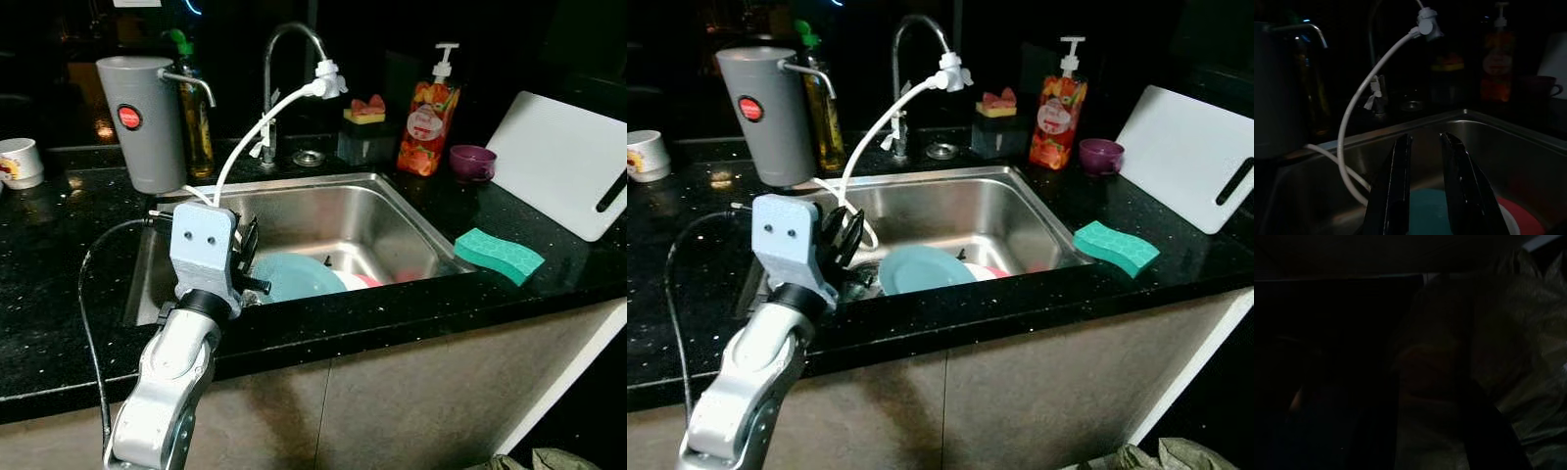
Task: Kitchen organization
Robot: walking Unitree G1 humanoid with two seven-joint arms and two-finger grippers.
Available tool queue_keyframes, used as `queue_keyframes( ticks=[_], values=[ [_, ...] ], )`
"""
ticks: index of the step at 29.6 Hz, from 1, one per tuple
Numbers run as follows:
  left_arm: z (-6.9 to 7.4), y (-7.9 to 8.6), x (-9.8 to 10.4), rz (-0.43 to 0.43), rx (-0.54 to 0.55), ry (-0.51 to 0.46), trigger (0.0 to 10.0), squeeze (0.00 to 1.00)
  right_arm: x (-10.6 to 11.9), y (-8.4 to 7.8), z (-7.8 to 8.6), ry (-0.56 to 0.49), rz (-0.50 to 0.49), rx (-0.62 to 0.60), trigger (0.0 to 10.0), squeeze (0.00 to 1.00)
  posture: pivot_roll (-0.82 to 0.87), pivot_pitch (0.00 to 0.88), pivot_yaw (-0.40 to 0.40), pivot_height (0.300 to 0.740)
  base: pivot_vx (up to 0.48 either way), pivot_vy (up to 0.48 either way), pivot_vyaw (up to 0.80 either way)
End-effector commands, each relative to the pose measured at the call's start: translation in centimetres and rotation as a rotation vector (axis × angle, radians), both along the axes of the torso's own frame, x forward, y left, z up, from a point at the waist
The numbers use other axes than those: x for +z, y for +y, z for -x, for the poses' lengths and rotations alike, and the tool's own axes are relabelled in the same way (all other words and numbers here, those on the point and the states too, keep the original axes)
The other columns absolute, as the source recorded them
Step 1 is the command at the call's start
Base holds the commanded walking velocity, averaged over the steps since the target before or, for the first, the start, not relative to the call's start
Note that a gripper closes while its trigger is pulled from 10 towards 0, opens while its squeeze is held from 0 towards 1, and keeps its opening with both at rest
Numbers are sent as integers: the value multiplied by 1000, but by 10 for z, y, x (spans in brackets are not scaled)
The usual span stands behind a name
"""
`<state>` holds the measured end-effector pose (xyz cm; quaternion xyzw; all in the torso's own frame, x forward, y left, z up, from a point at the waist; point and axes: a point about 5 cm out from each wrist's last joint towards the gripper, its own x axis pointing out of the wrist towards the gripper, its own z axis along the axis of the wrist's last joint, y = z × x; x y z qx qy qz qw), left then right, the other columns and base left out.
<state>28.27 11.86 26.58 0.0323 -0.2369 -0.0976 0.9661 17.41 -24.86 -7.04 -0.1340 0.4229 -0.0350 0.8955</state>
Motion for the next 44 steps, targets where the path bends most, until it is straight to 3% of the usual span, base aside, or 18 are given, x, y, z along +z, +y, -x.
queue_keyframes(
  ticks=[1,22,36,44],
  values=[
    [-3,-1,-4,-11,2,16,10000,0,-3,0,6,13,-5,-11,10000,0,3,134,-46,740,0,0,0],
    [-1,4,-5,-2,12,21,10000,0,0,6,-2,-21,-30,22,10000,0,19,145,-57,740,0,0,0],
    [2,4,22,-56,10,-73,10000,0,-2,9,3,-42,-51,3,10000,0,37,231,-60,740,0,0,0],
    [8,5,9,-59,12,-16,10000,0,-1,11,-2,-48,-48,12,10000,0,46,224,-61,740,0,0,0]
  ],
)
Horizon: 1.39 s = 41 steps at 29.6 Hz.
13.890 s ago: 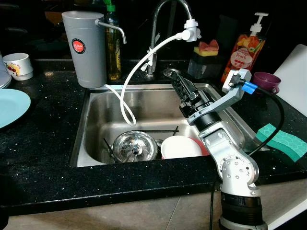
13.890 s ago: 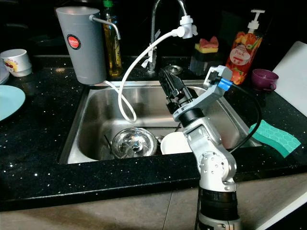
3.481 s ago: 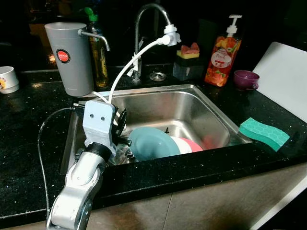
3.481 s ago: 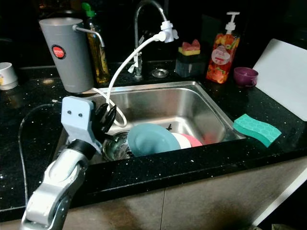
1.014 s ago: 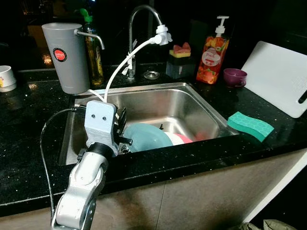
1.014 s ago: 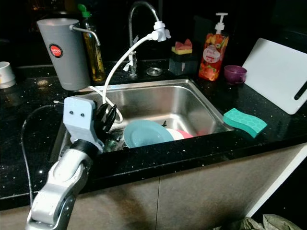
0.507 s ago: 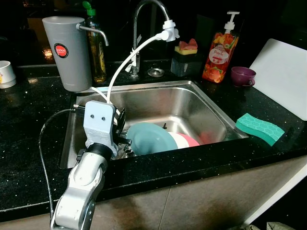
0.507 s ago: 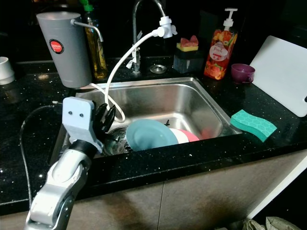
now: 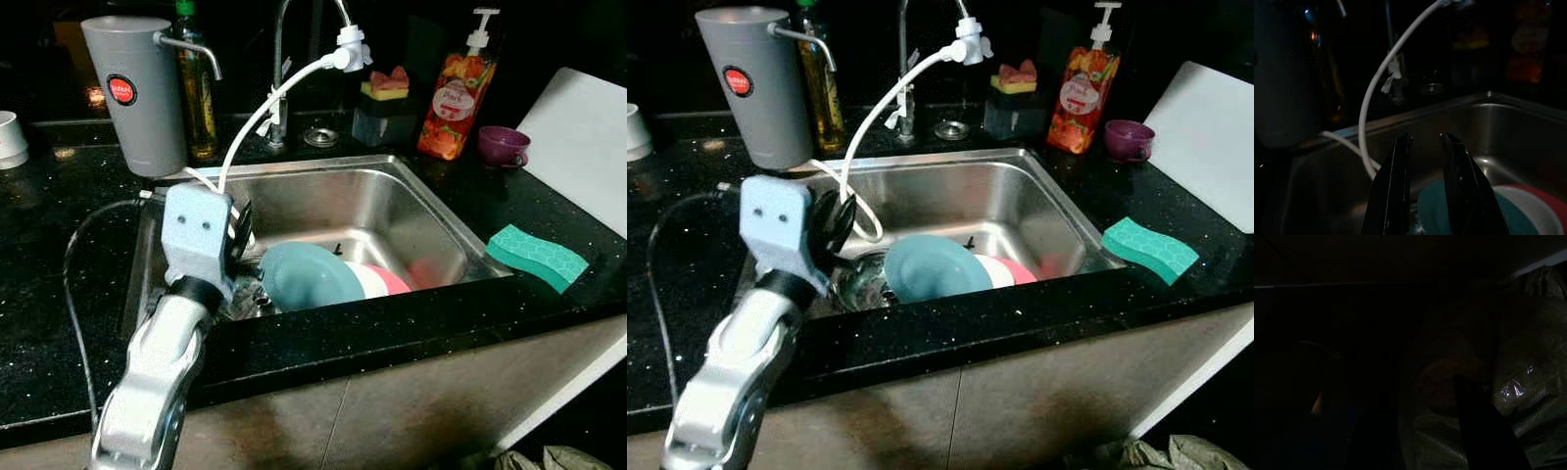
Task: Kitchen organization
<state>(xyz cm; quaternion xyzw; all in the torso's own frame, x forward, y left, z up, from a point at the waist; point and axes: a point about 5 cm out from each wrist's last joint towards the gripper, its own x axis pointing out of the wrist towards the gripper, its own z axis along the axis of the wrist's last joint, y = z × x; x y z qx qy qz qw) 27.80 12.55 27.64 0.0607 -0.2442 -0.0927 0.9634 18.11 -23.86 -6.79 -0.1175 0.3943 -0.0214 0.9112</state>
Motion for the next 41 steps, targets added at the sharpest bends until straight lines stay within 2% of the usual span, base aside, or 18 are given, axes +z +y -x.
queue_keyframes(
  ticks=[1,36,41],
  values=[
    [3,-3,-3,-2,-11,12,10000,0,-3,1,5,12,-5,-8,10000,0,45,221,-61,740,0,0,0],
    [-2,-7,-7,26,-13,29,10000,0,-2,-1,5,10,0,-16,10000,0,23,193,-61,740,0,0,0],
    [-2,-7,-7,26,-14,29,10000,0,-3,-1,5,11,0,-18,10000,0,21,190,-59,740,-257,0,0]
  ],
)
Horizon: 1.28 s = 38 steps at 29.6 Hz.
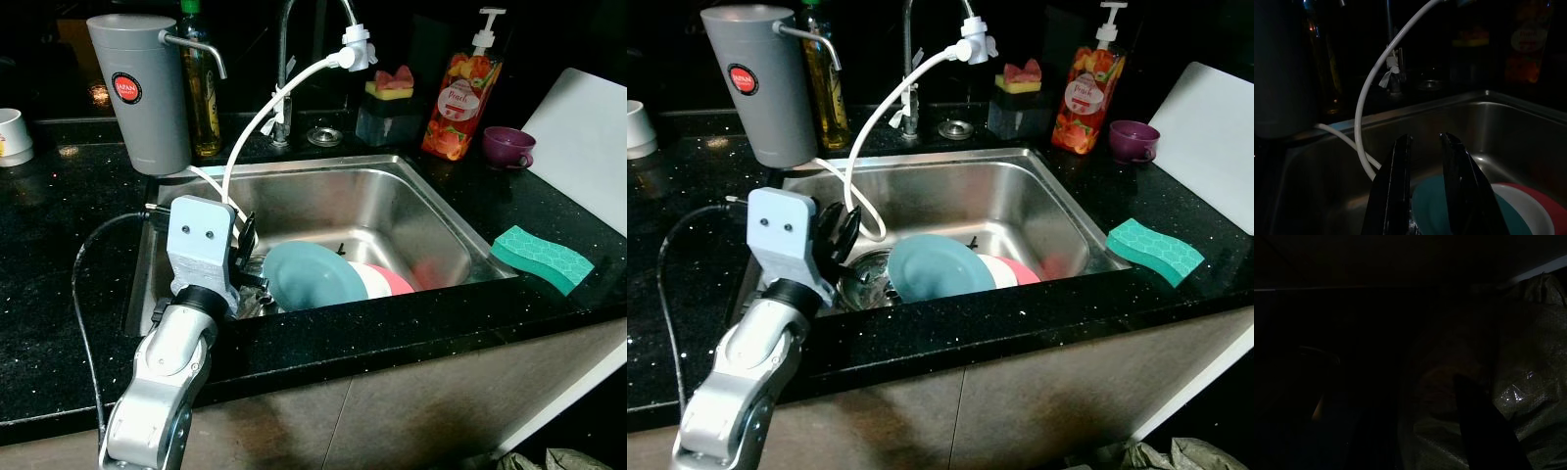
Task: Kitchen organization
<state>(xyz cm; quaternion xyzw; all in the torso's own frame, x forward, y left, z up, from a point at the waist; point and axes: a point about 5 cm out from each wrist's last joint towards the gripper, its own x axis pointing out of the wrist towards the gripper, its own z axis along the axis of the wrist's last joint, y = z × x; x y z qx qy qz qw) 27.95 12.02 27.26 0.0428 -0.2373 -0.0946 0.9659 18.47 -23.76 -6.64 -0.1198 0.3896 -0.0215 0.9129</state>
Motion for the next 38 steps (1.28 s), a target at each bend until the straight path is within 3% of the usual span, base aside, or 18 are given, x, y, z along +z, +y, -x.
queue_keyframes(
  ticks=[1,20,38],
  values=[
    [-1,-2,-4,-7,-4,11,10000,0,-4,-2,9,21,-4,-21,10000,0,21,189,-57,740,-274,0,0],
    [-2,-3,-5,-9,-4,13,10000,0,-4,-2,10,22,-5,-21,10000,0,21,182,-54,740,-283,0,0],
    [-3,-2,-6,-14,-1,20,10000,0,-6,-1,12,27,-7,-22,10000,0,21,182,-51,740,0,0,0]
  ],
)
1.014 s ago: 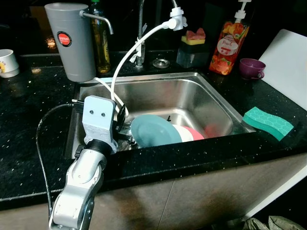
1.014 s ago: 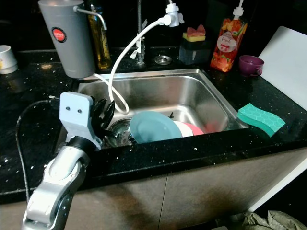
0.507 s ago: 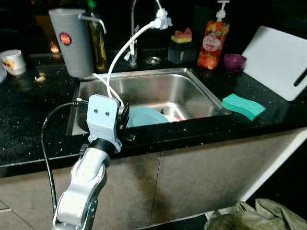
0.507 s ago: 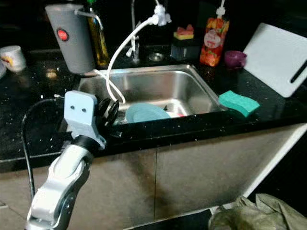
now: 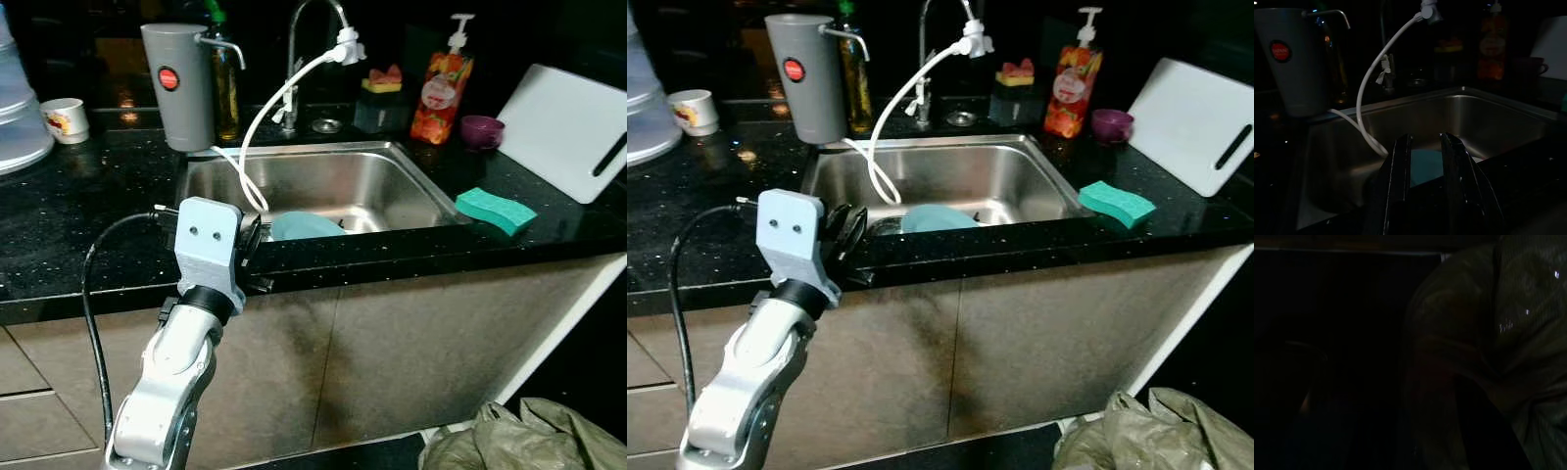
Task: Kitchen organization
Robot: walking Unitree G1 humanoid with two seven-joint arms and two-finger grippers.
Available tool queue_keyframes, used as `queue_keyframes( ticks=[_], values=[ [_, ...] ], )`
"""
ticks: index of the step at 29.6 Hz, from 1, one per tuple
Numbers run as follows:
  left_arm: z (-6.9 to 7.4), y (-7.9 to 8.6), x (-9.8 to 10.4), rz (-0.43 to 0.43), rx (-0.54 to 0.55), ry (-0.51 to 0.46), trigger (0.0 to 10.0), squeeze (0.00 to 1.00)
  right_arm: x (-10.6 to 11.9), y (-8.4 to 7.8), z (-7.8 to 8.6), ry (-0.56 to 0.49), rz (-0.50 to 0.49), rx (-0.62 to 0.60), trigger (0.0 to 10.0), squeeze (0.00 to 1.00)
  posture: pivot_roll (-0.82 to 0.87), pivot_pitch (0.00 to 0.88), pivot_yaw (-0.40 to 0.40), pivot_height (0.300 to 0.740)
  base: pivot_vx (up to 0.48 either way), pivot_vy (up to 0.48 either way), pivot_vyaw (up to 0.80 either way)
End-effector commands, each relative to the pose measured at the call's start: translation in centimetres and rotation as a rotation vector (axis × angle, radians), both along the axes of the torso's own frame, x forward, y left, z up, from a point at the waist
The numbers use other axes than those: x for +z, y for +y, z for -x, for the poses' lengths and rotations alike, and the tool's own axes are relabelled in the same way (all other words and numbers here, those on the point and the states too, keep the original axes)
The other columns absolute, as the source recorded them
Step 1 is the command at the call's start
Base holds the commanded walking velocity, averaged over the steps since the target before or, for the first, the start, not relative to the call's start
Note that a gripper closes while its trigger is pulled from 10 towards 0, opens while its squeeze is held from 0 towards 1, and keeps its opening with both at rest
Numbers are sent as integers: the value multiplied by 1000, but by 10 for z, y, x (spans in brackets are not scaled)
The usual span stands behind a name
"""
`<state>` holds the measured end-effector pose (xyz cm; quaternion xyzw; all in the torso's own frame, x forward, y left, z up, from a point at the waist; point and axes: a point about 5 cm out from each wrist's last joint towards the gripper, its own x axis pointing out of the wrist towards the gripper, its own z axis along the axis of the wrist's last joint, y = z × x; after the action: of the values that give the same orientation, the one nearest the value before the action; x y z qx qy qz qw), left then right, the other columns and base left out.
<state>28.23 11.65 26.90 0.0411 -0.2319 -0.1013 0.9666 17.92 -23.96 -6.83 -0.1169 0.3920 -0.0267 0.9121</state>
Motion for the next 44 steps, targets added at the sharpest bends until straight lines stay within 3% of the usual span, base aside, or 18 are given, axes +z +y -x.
queue_keyframes(
  ticks=[1,14,18,19,20,21,22,25,26,32,33,35,37,38,39,40,41,44],
  values=[
    [0,1,-3,-13,13,10,10000,0,-4,1,6,23,-6,-10,10000,0,21,182,-51,740,0,0,0],
    [4,2,-9,-40,2,15,10000,0,-4,2,7,18,-8,-12,10000,0,21,182,-51,740,0,0,0],
    [15,5,-13,-4,-83,46,10000,0,-5,0,10,30,-8,-16,10000,0,21,182,-51,740,0,0,0],
    [20,4,-14,36,-149,77,10000,0,-5,0,10,31,-8,-16,10000,0,30,193,-50,740,0,0,0],
    [20,4,-14,36,-149,77,10000,0,-5,0,10,31,-8,-16,10000,0,30,193,-50,740,0,0,0],
    [26,3,-15,82,-244,122,10000,0,-5,0,10,31,-8,-14,10000,0,35,195,-52,740,0,0,0],
    [26,3,-15,82,-244,122,10000,0,-5,0,10,31,-8,-14,10000,0,35,195,-52,740,0,0,0],
    [60,-3,-16,117,-628,219,10000,0,-5,2,7,30,-9,-3,10000,0,52,198,-59,740,0,0,0],
    [66,-3,-17,117,-698,237,10000,0,-5,3,6,29,-10,-1,10000,0,52,198,-59,740,0,0,0],
    [76,-1,-22,97,-817,295,10000,0,-4,5,4,24,-12,3,10000,0,55,196,-60,740,0,0,0],
    [74,2,-38,43,-789,373,10000,0,-4,5,3,22,-12,3,10000,0,54,193,-53,740,0,0,0],
    [74,2,-38,43,-789,373,10000,0,-4,5,3,22,-12,3,10000,0,54,193,-53,740,0,0,0],
    [61,7,-91,-105,-602,605,10000,0,-4,4,4,23,-11,-6,10000,0,48,192,-50,740,0,0,0],
    [61,7,-91,-105,-602,605,10000,0,-4,4,4,23,-11,-6,10000,0,48,192,-50,740,0,0,0],
    [58,7,-110,-160,-530,690,10000,0,-4,3,5,24,-10,-10,10000,0,43,192,-49,740,0,0,0],
    [58,7,-110,-160,-530,690,10000,0,-4,3,5,24,-10,-10,10000,0,43,192,-49,740,0,0,0],
    [55,6,-127,-162,-472,758,10000,0,-5,3,6,26,-9,-12,10000,0,43,192,-49,740,0,0,0],
    [52,8,-143,-179,-396,802,10000,0,-5,3,8,28,-8,-13,10000,0,33,194,-49,740,0,0,0]
  ],
)
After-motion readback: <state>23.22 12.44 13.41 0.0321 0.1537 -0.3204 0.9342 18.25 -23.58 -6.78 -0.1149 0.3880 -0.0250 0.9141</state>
